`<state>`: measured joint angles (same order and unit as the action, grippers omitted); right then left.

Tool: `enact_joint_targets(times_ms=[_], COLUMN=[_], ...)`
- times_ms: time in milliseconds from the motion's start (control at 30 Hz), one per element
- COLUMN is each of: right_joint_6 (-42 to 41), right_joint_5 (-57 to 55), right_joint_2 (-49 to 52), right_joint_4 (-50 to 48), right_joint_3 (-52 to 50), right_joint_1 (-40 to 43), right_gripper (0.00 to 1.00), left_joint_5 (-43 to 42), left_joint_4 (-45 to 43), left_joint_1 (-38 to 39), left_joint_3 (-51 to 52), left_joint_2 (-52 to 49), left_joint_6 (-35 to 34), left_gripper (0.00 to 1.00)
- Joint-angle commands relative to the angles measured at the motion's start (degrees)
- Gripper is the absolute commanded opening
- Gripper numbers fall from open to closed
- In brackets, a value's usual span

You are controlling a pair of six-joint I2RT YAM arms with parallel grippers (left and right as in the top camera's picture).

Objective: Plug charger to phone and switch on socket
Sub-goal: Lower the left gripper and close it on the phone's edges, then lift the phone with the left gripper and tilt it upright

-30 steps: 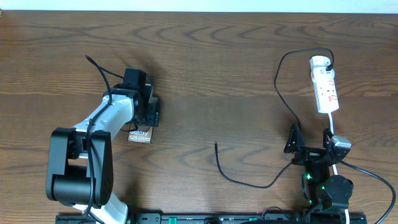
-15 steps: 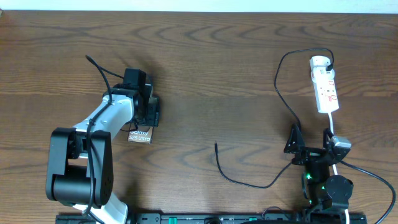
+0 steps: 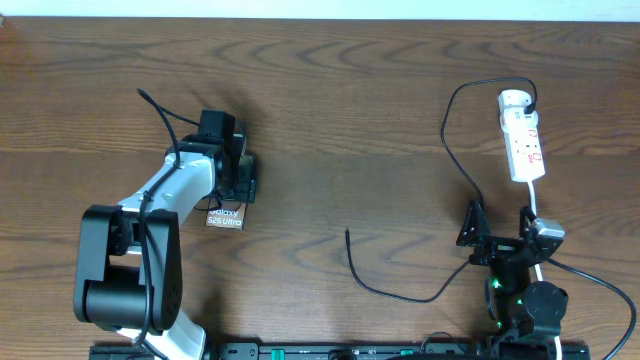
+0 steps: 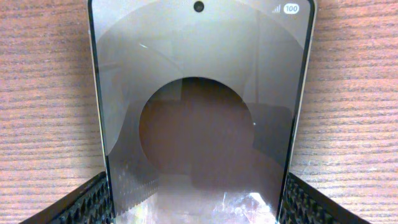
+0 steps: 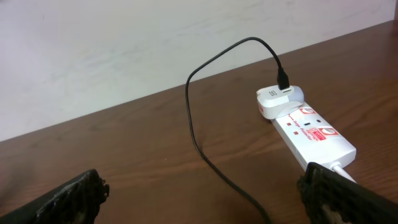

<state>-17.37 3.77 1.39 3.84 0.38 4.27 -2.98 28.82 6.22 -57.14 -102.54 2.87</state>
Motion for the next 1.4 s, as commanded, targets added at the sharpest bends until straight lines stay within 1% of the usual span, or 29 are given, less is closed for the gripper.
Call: enact_joint_targets(times_ms=[0,200,333,467,600,733,900,1033,1200,1367], right_joint_6=[0.70,0.70,0.70,0.70,0.70,0.70,0.70,0.70,0.70,0.70], right_joint_5=[-0.44,-0.44,-0.44,-0.44,-0.44,-0.44,-0.44,-0.44,-0.44,-0.44], right_joint_2=[-0.31,-0.28,-0.26,-0.26,-0.26,-0.26,-0.26,-0.26,-0.26,-0.26], right_joint_4=[0.26,0.26,0.28,0.28,0.26,0.26,0.26,0.26,0.26,0.26], right_joint_3=[-0.07,-0.07,-0.07,-0.07,-0.07,-0.07,-0.07,-0.07,-0.07,-0.07], right_joint_1=[-0.24,-0.24,-0.24,-0.24,-0.24,-0.24,-0.24,-0.24,-0.24,-0.24], right_gripper=[0.99,0.99,0.99,0.99,0.99,0.99,0.99,0.99,0.99,0.99], left_joint_5=[0.87,0.37,-1.64,-5.49,-9.68,-15.69,-23.91,-30.91,-40.94,-45.48], left_joint_4=[-0.20,0.85,0.83,0.81,0.79,0.55,-0.74,-2.19,-3.69,-3.69], left_joint_1=[0.02,0.02,0.02,0.02,-0.04,-0.04,-0.11,-1.66,-6.05,-10.32], left_joint_3=[0.85,-0.04,-0.22,-0.26,-0.37,-0.48,-0.52,-0.52,-0.52,-0.52], left_joint_2=[-0.33,2.69,7.48,14.01,22.01,28.57,34.58,37.05,37.27,37.18], left_joint_6=[0.35,0.28,0.04,-0.66,-5.42,-10.99,-22.12,-34.07,-50.69,-68.57], left_gripper=[0.07,0.07,0.07,0.08,0.07,0.07,0.07,0.07,0.07,0.07])
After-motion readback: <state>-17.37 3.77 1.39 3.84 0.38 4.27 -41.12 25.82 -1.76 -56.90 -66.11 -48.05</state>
